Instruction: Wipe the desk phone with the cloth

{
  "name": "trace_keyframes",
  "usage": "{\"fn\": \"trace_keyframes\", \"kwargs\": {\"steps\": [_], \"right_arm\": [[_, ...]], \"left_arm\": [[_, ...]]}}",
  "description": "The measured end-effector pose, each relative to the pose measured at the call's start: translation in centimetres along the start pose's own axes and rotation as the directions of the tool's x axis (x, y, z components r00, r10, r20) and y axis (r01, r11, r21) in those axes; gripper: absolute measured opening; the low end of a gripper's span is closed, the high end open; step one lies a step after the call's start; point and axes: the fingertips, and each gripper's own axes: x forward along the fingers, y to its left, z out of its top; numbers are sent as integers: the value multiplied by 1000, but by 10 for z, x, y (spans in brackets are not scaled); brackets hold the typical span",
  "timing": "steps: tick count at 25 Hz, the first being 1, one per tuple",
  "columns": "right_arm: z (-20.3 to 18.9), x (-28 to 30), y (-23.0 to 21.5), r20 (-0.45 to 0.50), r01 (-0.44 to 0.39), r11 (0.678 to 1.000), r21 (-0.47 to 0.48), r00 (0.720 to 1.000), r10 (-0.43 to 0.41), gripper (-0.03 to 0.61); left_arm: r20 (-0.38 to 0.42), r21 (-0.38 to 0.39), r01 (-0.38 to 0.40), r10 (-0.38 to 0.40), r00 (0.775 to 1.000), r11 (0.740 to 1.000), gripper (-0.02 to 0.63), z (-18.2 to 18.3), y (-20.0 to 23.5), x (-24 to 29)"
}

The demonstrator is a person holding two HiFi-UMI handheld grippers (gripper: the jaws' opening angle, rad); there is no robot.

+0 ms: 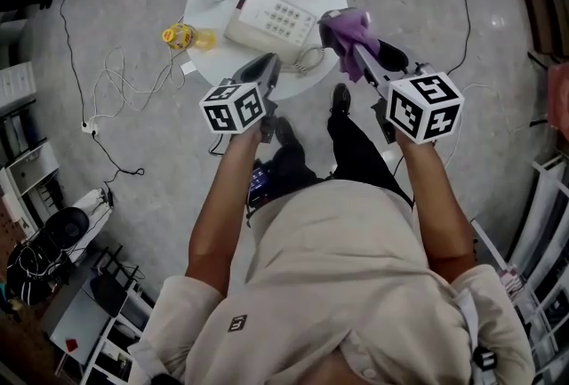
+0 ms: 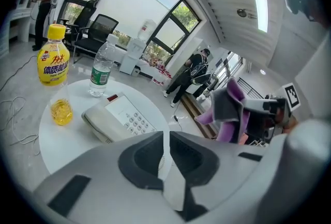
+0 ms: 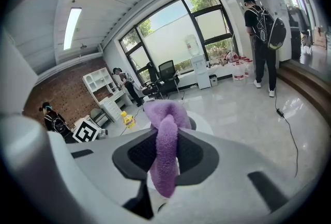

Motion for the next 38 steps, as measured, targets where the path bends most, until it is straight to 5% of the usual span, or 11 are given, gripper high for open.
{"fn": "trace_keyframes", "kwargs": {"steps": [10, 18, 27, 38], "right_arm": [[-3, 15, -13, -21, 5, 1000, 18, 1000, -5, 71], [-9, 31, -19, -36, 4, 999, 34, 999, -3, 71], [-20, 40, -24, -56, 0, 999, 46, 998, 3, 71], [-34, 31, -39, -68, 3, 998, 61, 998, 1, 71]], "left_arm": [[-36, -93, -58, 55, 998, 994, 29, -12, 29, 23], [-63, -183, -134, 125, 990, 974, 218, -23, 60, 40], [-71, -356, -328, 325, 943, 875, 339, -29, 106, 60], [-121, -396, -474, 466, 876, 787, 351, -39, 127, 79]]}}
